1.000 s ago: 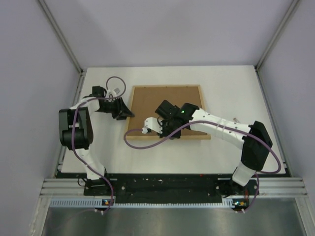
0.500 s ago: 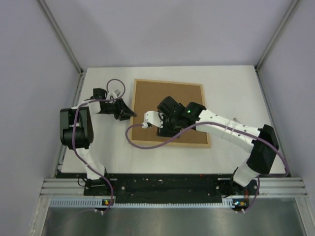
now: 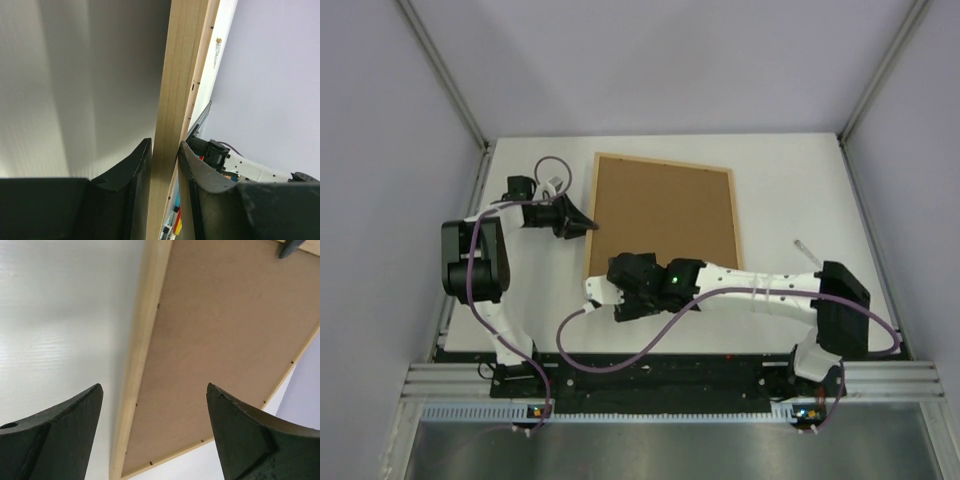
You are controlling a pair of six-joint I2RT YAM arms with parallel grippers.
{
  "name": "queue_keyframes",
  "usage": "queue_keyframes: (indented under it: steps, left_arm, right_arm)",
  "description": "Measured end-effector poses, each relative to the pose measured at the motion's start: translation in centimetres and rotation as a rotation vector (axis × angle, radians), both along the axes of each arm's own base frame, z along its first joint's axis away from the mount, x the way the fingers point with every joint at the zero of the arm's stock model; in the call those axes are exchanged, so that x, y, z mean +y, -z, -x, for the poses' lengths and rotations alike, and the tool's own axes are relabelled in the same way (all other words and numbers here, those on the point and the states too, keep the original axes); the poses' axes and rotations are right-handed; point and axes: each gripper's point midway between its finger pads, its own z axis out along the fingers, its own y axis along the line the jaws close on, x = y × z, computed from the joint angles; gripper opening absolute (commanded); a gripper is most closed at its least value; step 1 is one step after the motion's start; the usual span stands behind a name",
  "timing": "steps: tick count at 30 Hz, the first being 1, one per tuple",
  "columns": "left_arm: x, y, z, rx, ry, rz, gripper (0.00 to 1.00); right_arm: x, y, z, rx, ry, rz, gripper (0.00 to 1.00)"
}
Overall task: Take the photo out of the frame
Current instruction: Turn over the photo frame at the center of the board.
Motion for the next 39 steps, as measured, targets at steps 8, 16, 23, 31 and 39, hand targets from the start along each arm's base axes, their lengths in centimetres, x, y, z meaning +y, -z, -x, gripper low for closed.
queue_keyframes:
  steps: [8,16,23,31,39]
  left_arm:
    - [0.1,-1.6,-1.6,-0.034,-0.014,0.006,0.0]
    - [0.1,-2.0,-2.0,-0.045,-0.031,0.016,0.0]
    - [0.0,-3.3,-1.6,-0.07,-0.039,0.032,0.0]
    - [0.1,-5.1,-1.6,-0.121,-0.055,0.04,0.0]
    - [0.8,-6.0,-1.5,-0.095,-0.112,0.052,0.49]
  right_arm:
    - [-0.7,6.3,-0.6,-0.203,0.107,0.028,0.87]
    - [-0.6,10.1,-4.3,-0.598,0.13,0.031,0.88]
    - [0.4,9.0,-6.9,-0.859,0.152,0.012,0.61]
    - [-0.7,5.3,-9.5,-0.923,0.295,-0.055,0.03]
    - [-1.1,2.2,-10.2,-0.908,0.384,-0.175,0.0]
